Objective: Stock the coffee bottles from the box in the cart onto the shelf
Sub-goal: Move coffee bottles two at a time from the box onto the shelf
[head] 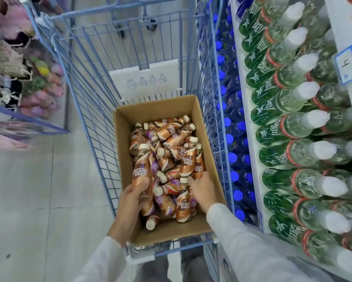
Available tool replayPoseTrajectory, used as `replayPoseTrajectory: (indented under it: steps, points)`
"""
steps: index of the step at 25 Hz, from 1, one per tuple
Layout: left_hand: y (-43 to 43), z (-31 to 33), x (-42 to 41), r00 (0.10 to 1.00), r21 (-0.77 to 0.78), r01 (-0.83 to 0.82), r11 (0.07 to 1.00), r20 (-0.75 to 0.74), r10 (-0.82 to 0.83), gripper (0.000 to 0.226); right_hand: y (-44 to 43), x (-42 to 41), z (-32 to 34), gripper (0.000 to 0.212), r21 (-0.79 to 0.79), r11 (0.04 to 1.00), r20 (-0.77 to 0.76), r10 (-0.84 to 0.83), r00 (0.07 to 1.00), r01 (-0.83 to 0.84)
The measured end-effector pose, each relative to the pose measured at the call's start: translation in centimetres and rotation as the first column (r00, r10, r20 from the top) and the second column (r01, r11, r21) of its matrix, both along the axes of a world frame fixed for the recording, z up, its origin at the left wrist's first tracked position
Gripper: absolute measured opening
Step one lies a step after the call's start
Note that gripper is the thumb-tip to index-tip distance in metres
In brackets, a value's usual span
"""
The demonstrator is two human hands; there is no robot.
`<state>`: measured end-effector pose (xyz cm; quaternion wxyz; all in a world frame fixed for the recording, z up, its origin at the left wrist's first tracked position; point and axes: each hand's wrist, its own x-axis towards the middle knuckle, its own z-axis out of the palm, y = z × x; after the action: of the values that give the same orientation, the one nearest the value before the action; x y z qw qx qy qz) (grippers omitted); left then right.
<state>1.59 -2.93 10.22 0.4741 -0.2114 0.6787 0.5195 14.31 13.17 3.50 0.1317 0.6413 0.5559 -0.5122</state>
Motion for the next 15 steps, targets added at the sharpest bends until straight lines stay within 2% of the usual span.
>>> replayPoseTrajectory:
  steps: [3,5,7,9,12,15]
  points:
    - [-2.5,2.6,2.2,0.999,0.003,-0.028,1.0,0.033,0.027,0.047,1.0,-4.0,-4.9,0.087,0.007,1.0,0.032,-0.017,0.999,0.017]
    - [-3.8,3.4,3.1,0.999,0.013,-0.006,1.0,0.035,0.005,0.051,0.8,-6.0,-6.7,0.103,0.05,0.999,0.1,0.008,0.995,-0.013]
    - [-4.6,3.2,3.4,0.999,-0.004,0.009,1.0,0.038,-0.009,0.06,0.5,-6.8,-7.4,0.096,0.134,0.99,0.158,0.009,0.987,-0.031]
    - [-5.2,3.0,3.5,0.999,-0.022,0.026,0.999,0.042,-0.025,0.071,0.4,-6.7,-7.1,0.091,0.155,0.988,0.135,-0.016,0.991,-0.005]
    - [-5.4,3.5,3.1,0.998,0.025,0.047,0.999,0.037,-0.048,0.068,0.3,-5.0,-4.1,0.094,0.065,0.995,-0.005,-0.069,0.998,0.07]
    - [-5.0,5.0,2.6,0.996,0.081,0.092,0.992,0.01,-0.093,0.065,-0.5,-2.7,2.7,0.083,-0.036,0.989,-0.181,-0.149,0.972,0.145]
